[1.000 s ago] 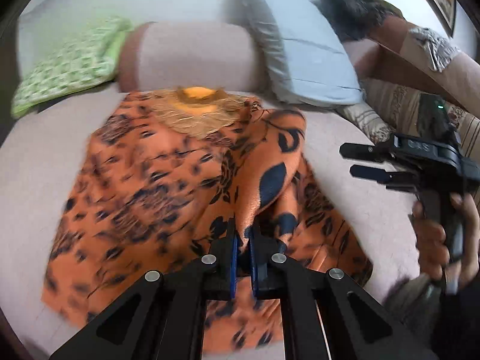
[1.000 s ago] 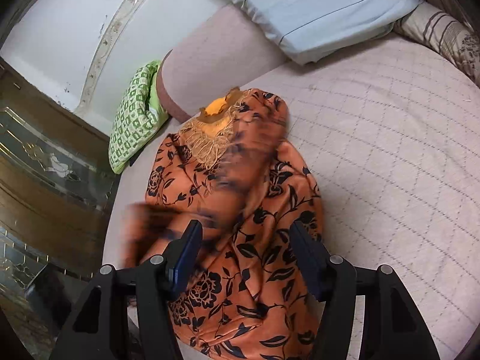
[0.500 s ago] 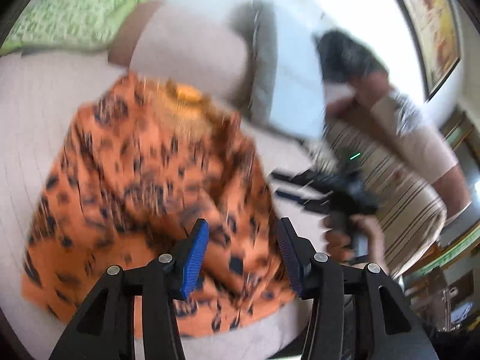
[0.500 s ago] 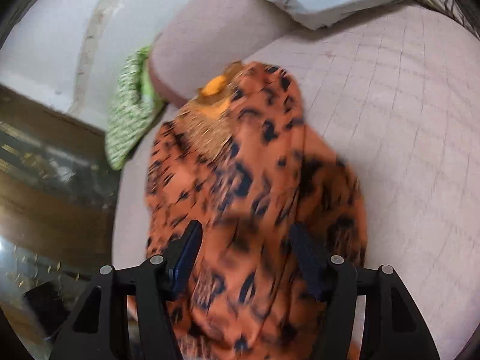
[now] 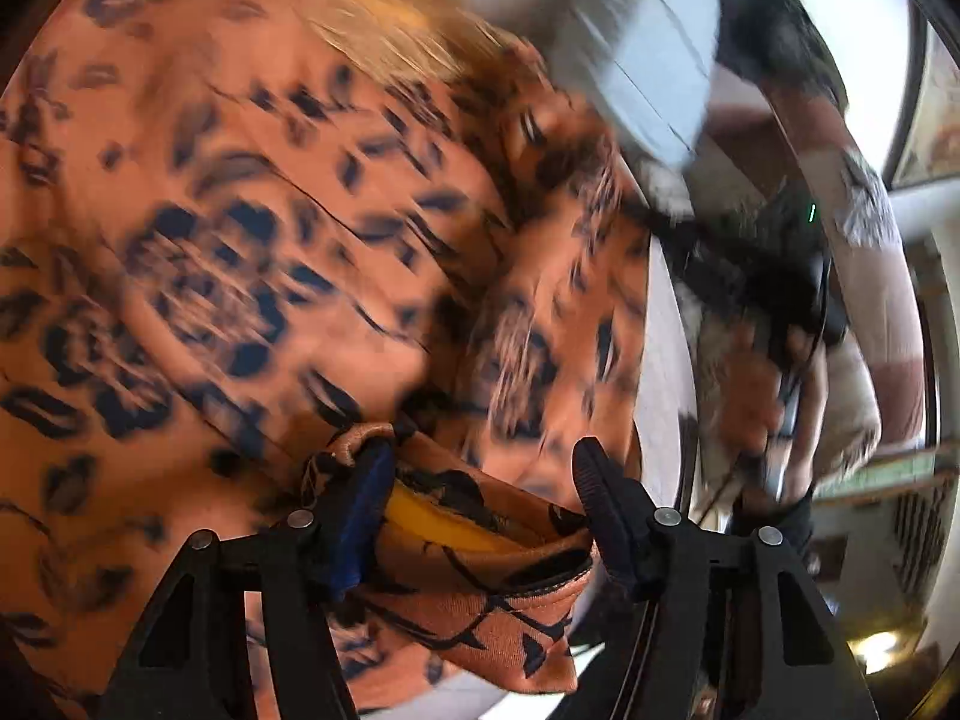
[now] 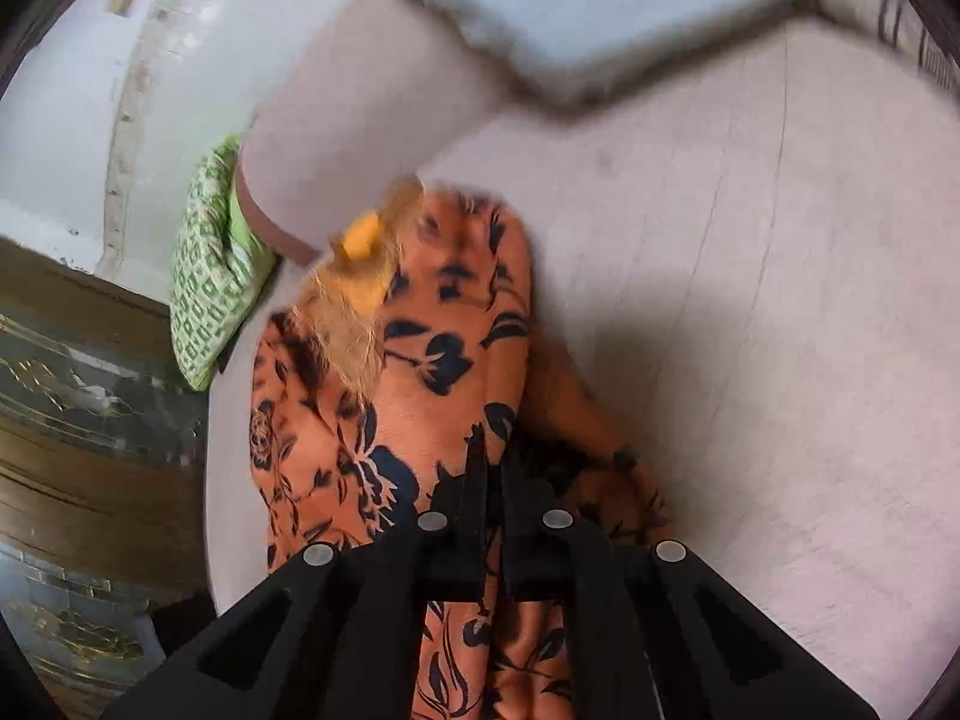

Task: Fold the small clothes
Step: 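Grasp the blouse hem with the left tool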

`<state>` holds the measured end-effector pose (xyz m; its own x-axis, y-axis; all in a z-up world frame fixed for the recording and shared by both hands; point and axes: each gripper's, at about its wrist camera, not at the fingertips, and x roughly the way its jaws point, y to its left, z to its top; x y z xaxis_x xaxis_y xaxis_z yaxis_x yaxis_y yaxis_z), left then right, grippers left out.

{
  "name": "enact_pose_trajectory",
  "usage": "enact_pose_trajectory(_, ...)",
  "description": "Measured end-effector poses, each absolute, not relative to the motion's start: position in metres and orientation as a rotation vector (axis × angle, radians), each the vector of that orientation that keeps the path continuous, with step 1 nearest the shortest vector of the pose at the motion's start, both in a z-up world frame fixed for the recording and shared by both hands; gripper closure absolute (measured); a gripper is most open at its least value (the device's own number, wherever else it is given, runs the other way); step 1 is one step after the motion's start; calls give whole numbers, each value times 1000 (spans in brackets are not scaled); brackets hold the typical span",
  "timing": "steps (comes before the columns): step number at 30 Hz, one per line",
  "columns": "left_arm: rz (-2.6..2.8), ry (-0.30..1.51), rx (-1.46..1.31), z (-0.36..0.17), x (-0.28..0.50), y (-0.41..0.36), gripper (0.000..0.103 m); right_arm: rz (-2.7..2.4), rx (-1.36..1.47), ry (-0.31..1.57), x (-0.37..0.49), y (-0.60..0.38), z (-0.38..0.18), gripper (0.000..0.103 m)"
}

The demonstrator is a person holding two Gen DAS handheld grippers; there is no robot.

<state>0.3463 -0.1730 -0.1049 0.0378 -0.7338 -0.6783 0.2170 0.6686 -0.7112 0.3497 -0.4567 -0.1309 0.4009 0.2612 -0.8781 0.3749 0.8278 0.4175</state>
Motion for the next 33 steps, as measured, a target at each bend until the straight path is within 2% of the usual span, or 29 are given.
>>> enact_pose_trajectory(2,-830,1357,-441,-103,337,-187,43,-161,534,1172,348,-465,-124,100)
enact_pose_trajectory(5,-838,1350,-341,-106,330,-196,43,-182,611,1159,340,-484,-128,100)
enact_pose_trajectory(6,-829,1355,-321,-111,332,-196,43,-182,616,1182,342,-484,-134,99)
enact_pose_trajectory(7,-828,1365,-321,-110,330,-196,43,-193,583,1248,345,-480,-146,93)
enact_pose_trajectory(9,-828,1380,-353,-116,332,-191,43,-242,486,1401,350,-472,-172,93)
enact_pose_trajectory(12,-828,1377,-365,-110,329,-184,43,-210,605,1374,343,-478,-173,91)
enact_pose_trajectory(13,-827,1377,-365,-110,328,-178,43,-174,610,1323,344,-478,-160,86)
enact_pose_trajectory(15,-821,1385,-356,-104,321,-176,43,-160,565,1223,347,-474,-134,61)
enact_pose_trajectory(16,-817,1384,-346,-107,322,-180,43,-142,547,1173,350,-472,-121,41)
enact_pose_trajectory(17,-814,1382,-338,-108,324,-183,43,-117,548,1152,357,-471,-115,32)
enact_pose_trajectory(19,-808,1380,-320,-111,322,-183,44,-61,569,1150,377,-472,-118,33)
enact_pose_trajectory(22,-782,1381,-305,-112,328,-196,53,-57,578,1201,429,-481,-144,34)
enact_pose_trajectory(24,-772,1382,-307,-111,331,-200,63,-72,673,1272,452,-498,-175,54)
enact_pose_trajectory(25,-763,1385,-304,-111,330,-200,66,-68,762,1300,457,-507,-192,69)
enact_pose_trajectory(28,-757,1395,-306,-111,330,-202,78,-35,806,1359,460,-503,-223,70)
enact_pose_trajectory(30,-774,1385,-304,-106,328,-202,98,-32,814,1348,459,-499,-229,70)
enact_pose_trajectory(33,-783,1376,-272,-97,322,-206,100,-43,774,1357,461,-497,-227,84)
